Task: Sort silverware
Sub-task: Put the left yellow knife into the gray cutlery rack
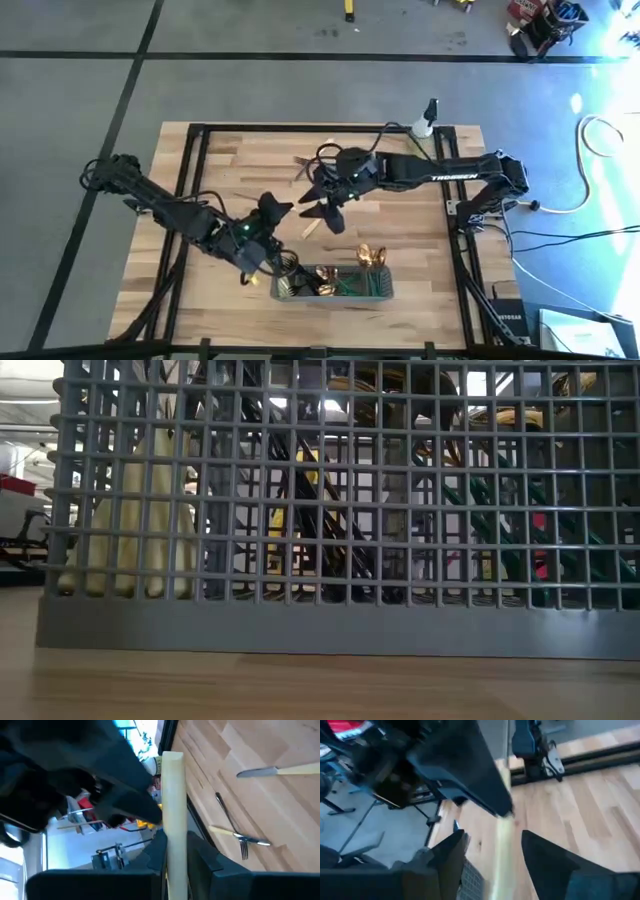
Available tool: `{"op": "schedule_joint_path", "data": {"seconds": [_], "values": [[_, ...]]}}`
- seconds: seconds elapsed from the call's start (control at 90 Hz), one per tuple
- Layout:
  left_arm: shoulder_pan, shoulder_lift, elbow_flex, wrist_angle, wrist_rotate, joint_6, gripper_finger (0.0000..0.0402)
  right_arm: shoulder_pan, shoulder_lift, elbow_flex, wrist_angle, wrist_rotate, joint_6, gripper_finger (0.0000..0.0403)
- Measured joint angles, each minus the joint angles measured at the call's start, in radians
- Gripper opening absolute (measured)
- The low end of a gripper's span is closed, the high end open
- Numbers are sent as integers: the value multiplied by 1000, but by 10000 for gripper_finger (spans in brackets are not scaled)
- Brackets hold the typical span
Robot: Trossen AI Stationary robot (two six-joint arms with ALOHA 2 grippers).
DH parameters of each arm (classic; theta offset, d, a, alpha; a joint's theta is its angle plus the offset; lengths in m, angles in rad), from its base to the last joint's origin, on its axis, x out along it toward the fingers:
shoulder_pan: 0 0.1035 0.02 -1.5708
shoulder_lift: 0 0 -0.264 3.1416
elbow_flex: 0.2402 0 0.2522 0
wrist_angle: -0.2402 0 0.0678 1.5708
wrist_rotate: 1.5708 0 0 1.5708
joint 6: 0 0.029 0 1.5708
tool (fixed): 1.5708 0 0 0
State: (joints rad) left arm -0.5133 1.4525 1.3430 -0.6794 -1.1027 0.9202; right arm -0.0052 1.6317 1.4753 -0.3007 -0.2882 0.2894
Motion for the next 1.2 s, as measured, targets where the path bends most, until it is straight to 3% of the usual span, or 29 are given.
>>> {"op": "schedule_joint_path", "data": {"seconds": [0.267,0.611,0.789,1.056,1.2], "values": [[0,0,0,27,0,30,29,-1,32,0,11,-8,-10,172],[1,0,0,33,6,20,29,-1,36,1,20,-30,-39,29],[1,0,0,40,-1,-2,30,-1,35,1,20,-39,-39,26],[-11,0,0,44,-107,-85,130,-1,32,1,44,-40,-59,26],[-24,-5,0,134,-147,-354,190,0,22,1,91,-31,-59,26]]}}
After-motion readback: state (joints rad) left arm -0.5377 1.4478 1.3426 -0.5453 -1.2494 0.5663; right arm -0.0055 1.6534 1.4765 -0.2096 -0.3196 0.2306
